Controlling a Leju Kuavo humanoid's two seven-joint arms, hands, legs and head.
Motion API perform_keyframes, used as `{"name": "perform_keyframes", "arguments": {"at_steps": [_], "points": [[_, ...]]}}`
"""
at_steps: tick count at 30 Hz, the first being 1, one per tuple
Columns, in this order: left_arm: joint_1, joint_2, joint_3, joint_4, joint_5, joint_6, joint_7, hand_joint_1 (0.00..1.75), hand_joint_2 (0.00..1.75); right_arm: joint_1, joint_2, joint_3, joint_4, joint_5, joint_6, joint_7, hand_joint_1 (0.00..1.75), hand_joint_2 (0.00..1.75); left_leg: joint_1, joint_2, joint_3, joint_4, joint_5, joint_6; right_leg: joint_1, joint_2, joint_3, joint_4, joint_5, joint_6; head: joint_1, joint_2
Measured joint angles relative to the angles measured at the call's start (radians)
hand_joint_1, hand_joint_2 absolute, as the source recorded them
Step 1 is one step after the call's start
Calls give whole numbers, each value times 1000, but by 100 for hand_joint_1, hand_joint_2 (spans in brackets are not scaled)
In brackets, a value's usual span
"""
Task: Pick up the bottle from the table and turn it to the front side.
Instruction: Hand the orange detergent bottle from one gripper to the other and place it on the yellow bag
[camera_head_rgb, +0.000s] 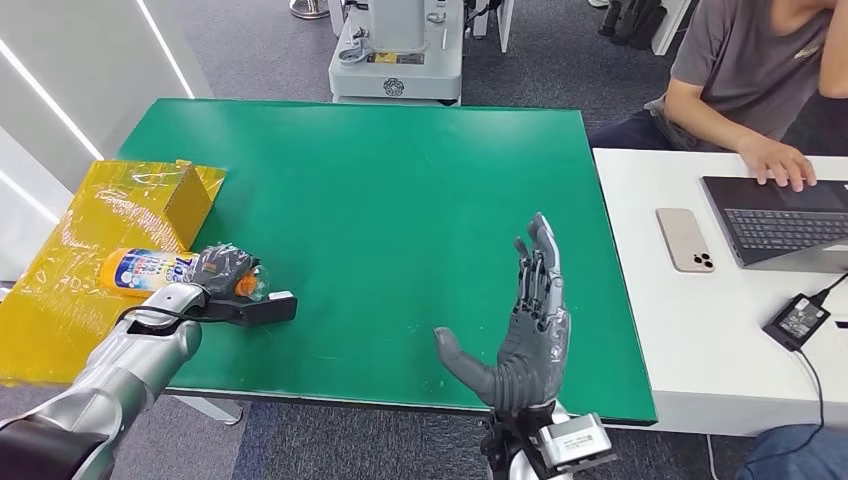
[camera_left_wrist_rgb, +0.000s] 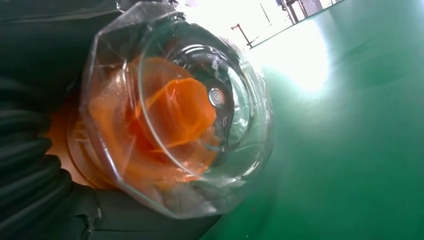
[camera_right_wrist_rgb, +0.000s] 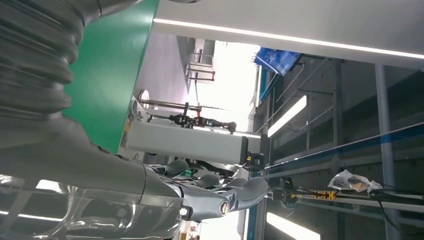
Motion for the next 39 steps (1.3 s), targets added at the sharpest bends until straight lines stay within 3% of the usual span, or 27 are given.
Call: {"name": "perform_keyframes", "arguments": {"at_steps": [6,7,10,11,39], "points": [[6,-2,17,0,-3,1,0,175,175,-9,0,0,10,0,6,0,0,175,0,0,0,0,0,0,0,0,0,0,0,0,0,0],[6,-2,19,0,-3,1,0,167,175,-9,0,0,11,0,6,0,0,175,0,0,0,0,0,0,0,0,0,0,0,0,0,0],[8,-2,22,0,-6,4,0,36,175,-10,0,1,15,2,5,0,0,175,0,0,0,0,0,0,0,0,0,0,0,0,0,0],[9,-2,23,0,-8,5,1,0,175,-10,0,1,16,3,5,0,0,175,0,0,0,0,0,0,0,0,0,0,0,0,0,0],[-6,4,36,0,-71,9,13,0,175,-1,0,1,16,14,1,0,0,175,0,0,1,0,0,0,0,0,0,0,0,0,0,0]]}}
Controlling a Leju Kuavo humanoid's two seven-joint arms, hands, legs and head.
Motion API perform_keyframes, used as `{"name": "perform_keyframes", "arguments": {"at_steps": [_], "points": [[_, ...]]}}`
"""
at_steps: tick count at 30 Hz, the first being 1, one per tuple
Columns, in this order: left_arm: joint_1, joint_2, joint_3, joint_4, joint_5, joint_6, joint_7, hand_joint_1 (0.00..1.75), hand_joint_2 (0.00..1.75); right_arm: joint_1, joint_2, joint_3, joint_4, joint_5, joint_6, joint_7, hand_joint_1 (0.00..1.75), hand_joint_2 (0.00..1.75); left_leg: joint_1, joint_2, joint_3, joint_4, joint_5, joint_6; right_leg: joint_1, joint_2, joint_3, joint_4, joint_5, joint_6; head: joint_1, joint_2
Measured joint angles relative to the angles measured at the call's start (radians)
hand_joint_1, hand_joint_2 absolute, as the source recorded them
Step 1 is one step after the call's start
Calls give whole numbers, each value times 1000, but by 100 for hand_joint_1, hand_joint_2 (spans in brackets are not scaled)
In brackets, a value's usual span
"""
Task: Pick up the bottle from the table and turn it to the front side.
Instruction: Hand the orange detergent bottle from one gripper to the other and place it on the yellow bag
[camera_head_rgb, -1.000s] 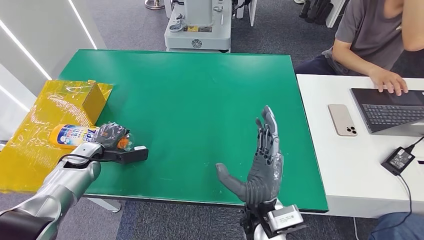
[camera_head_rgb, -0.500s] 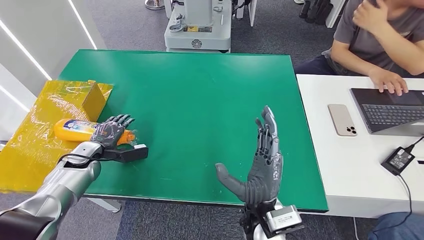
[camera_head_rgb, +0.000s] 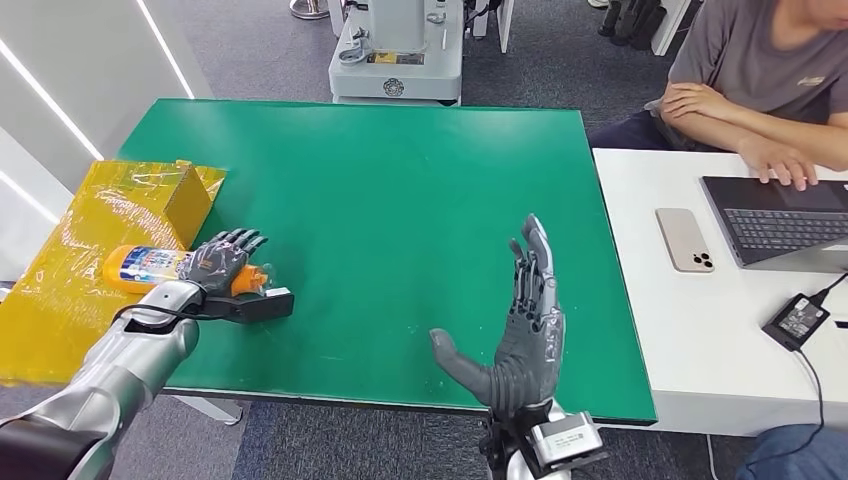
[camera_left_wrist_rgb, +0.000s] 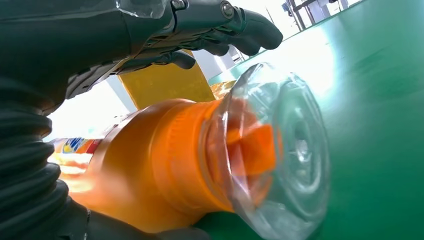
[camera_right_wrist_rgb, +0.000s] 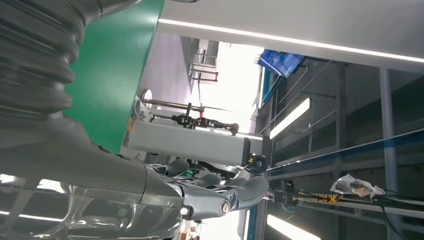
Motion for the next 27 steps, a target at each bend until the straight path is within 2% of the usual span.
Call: {"name": "perform_keyframes", "arguments": {"at_steps": [20,27], "points": [[-94,108,-1,0,-112,-96,2,0,175,32,-17,0,-34,-17,-17,0,0,175,0,0,0,0,0,0,1,0,-1,0,0,0,0,0],[-110,121,-1,0,-114,-99,2,0,175,33,-22,0,-36,-17,-19,0,0,175,0,0,0,0,0,0,1,0,0,0,0,0,0,0]]}}
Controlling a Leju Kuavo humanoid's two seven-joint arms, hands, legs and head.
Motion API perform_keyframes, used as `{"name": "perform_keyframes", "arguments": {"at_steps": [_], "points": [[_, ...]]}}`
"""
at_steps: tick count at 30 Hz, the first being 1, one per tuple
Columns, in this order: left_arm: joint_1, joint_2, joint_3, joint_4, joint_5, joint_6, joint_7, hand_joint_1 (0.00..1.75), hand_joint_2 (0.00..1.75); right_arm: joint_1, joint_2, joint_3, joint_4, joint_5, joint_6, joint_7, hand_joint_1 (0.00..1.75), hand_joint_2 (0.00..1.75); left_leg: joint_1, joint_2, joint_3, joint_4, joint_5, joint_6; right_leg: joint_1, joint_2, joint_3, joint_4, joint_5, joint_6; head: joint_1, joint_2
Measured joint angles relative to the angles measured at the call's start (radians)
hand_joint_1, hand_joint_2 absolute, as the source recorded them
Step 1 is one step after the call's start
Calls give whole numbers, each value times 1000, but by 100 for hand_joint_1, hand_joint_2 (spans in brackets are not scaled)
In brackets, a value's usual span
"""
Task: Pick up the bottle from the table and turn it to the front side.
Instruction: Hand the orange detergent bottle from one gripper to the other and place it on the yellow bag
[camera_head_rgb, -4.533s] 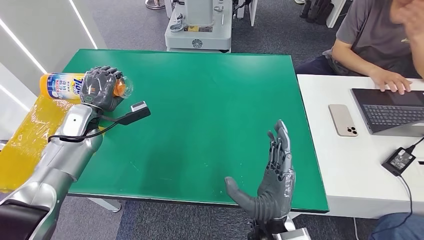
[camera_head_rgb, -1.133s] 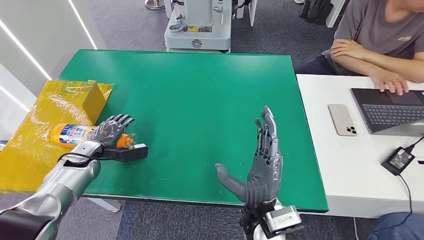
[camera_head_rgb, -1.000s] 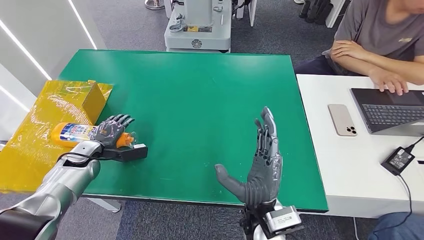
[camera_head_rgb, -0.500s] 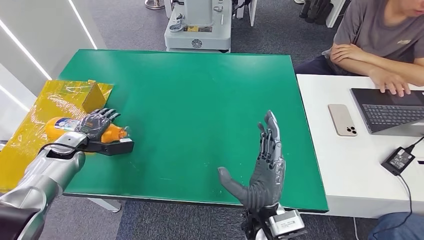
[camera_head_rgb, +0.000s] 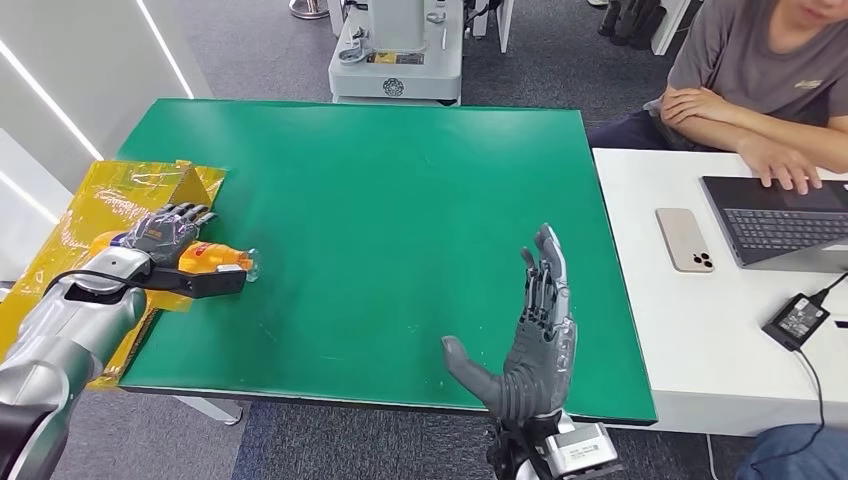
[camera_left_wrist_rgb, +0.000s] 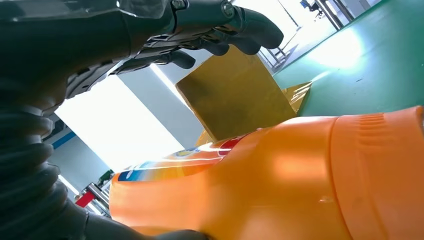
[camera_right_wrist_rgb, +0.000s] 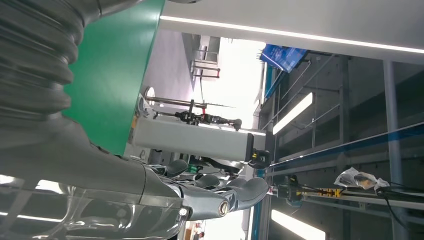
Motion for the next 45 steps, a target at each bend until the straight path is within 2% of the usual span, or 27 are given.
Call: {"name": "perform_keyframes", "arguments": {"at_steps": [11,16,21,25,30,34,37,40,45], "points": [[-20,32,0,0,-4,-15,-12,0,175,-4,-2,0,0,-6,-6,0,0,175,0,0,0,0,0,0,0,0,0,0,0,0,0,0],[-10,48,17,-4,57,108,-42,0,175,-5,-2,0,0,-3,8,0,0,175,0,0,0,0,0,0,0,0,0,0,0,0,0,0],[10,60,105,-68,179,263,-160,0,175,-6,-1,-1,0,3,31,0,0,175,0,0,0,0,0,0,0,0,0,0,0,0,0,0],[26,49,199,-182,333,282,-291,0,175,-3,-1,-4,0,5,45,0,0,175,0,0,0,0,0,0,0,0,0,0,0,0,0,0],[71,-20,288,-381,645,181,-425,0,175,8,0,-5,0,6,46,0,0,175,-1,-1,0,0,0,0,-1,-1,0,0,0,0,0,0],[130,-108,298,-543,957,120,-442,0,175,16,3,-6,0,10,44,0,0,175,-1,-1,0,0,0,0,-1,-1,0,-1,0,0,0,0],[173,-203,298,-629,1160,112,-436,0,175,23,8,-6,1,17,39,0,0,175,-1,-4,0,1,0,0,-1,-3,1,-2,0,1,0,0],[212,-277,292,-684,1247,135,-429,0,175,30,9,-7,2,18,32,0,0,175,-1,-2,-1,1,-1,1,-1,-2,1,-2,0,1,0,0],[233,-317,277,-730,1297,147,-428,0,175,36,9,-8,2,17,25,0,0,175,0,-1,0,0,-1,1,-1,-1,1,-2,0,0,0,0]]}}
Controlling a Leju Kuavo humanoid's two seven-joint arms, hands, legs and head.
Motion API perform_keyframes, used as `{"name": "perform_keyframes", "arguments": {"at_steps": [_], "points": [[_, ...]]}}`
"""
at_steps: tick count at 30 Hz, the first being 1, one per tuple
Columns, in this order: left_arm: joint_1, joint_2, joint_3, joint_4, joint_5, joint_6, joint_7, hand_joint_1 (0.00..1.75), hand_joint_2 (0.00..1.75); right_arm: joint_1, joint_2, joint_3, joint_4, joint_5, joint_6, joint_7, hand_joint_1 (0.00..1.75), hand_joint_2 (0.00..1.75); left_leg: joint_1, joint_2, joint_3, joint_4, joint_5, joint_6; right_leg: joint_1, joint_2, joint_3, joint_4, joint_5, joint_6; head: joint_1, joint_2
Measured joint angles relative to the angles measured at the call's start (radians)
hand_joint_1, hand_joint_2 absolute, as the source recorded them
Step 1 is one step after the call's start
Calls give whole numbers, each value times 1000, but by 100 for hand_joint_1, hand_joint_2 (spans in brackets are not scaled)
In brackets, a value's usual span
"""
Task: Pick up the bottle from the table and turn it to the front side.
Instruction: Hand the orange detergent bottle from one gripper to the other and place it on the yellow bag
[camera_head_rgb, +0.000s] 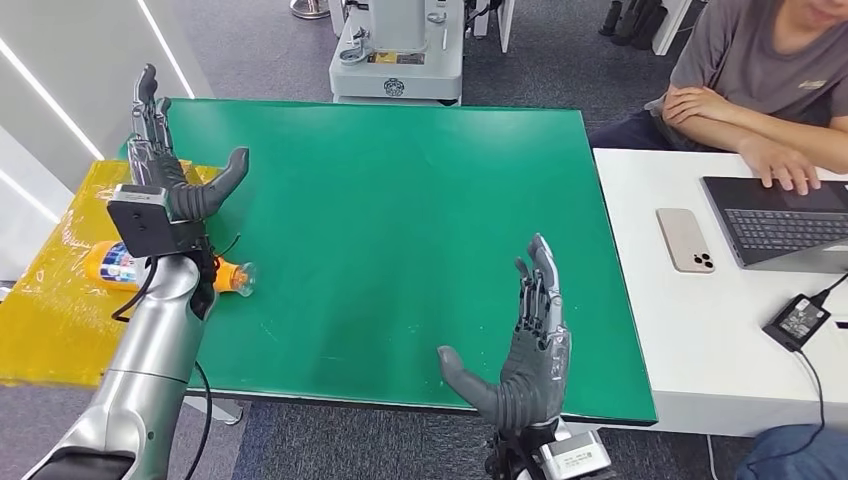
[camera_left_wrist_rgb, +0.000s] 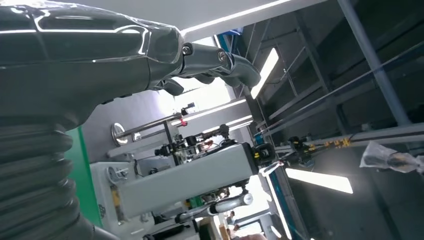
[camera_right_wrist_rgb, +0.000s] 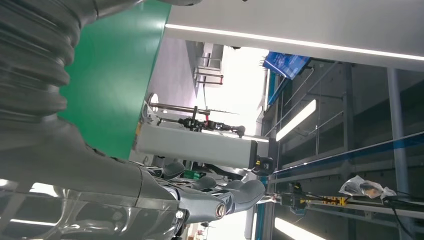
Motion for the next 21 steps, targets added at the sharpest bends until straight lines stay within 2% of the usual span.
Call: {"name": "perform_keyframes", "arguments": {"at_steps": [3,5,10,13,16,21], "points": [[13,-23,-3,-20,61,-27,-1,0,175,1,0,0,3,-3,0,0,0,175,0,0,0,0,0,0,0,0,0,0,0,0,0,0],[47,-63,-4,-42,151,-60,-3,0,175,2,0,0,8,-9,0,0,0,175,0,0,0,0,0,0,0,-1,0,0,0,0,0,0],[199,-188,-51,-115,356,-110,-9,0,175,2,3,5,19,-4,-19,4,0,175,-1,-1,-1,0,-1,0,0,0,1,-1,-1,1,0,0],[275,-232,-96,-170,432,-115,-15,0,175,3,8,5,21,8,-35,12,0,175,-1,-1,-1,0,-2,1,-1,-1,0,-2,-1,1,0,0],[322,-250,-122,-226,409,-111,-17,0,175,-5,13,3,27,14,-41,14,0,175,-1,0,-1,0,-2,1,0,0,0,-2,-1,2,0,0],[371,-258,-145,-299,272,-108,-17,0,175,-34,24,-7,50,2,-46,6,0,175,0,0,-1,-1,-2,0,0,-1,0,-1,-1,1,0,0]]}}
